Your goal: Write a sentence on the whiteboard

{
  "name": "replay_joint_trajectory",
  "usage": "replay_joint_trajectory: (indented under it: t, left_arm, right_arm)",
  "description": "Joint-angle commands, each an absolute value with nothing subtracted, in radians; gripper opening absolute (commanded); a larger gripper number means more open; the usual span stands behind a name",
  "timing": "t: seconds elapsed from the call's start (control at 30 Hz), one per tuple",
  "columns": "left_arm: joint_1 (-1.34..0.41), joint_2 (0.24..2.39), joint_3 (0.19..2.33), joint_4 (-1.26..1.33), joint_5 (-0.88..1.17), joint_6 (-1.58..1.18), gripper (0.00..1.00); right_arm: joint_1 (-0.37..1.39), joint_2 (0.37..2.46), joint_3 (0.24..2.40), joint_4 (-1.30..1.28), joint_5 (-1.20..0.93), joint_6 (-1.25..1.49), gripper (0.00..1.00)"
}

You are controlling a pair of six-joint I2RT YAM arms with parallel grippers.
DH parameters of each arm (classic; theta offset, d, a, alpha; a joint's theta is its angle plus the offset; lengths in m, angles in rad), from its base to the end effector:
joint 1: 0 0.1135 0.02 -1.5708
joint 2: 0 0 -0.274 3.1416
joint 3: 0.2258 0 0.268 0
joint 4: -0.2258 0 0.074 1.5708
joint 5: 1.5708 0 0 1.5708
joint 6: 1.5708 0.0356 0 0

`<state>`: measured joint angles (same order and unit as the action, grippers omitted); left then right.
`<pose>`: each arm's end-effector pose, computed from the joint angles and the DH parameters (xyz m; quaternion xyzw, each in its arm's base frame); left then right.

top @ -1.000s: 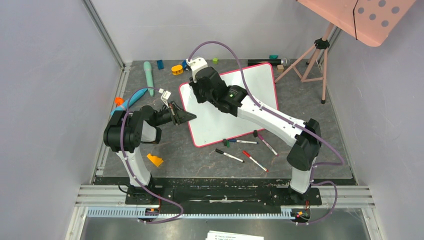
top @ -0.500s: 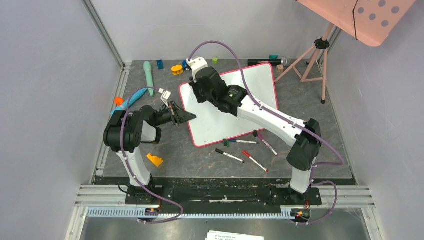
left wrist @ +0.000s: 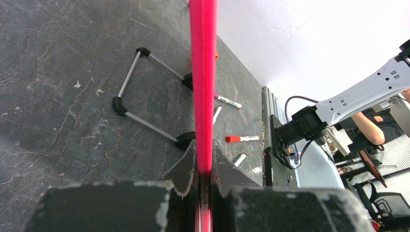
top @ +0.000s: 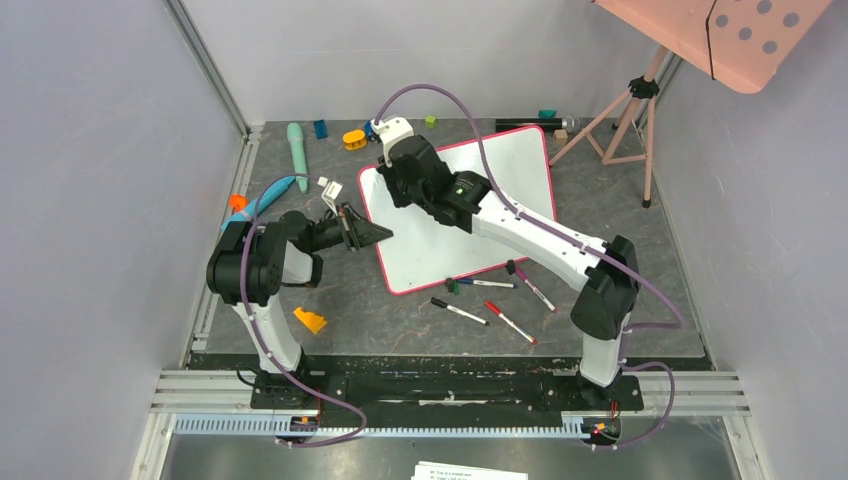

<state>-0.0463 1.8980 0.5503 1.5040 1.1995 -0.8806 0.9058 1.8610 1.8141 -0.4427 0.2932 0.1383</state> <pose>0.3084 -0.0475 0.1450 0.1750 0.6642 -0.6086 0.3974 0.2904 0.3537 0.3729 -0.2479 0.8147 0.1453 0.5038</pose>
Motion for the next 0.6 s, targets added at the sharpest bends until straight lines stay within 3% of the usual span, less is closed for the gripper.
replay_joint_trajectory:
  t: [0.0,0.57]
  left_arm:
    - [-0.07,1.879,0.532,1.557,1.321,-0.822,0.02]
    - [-0.069,1.878,0.529,1.557,1.319,-0.819,0.02]
  right_arm:
    - [0.9,1.875,1.853,-0.42,0.301,0.148,0.0]
    - [0.891,1.862,1.812,-0.427,0.302,0.155,0.0]
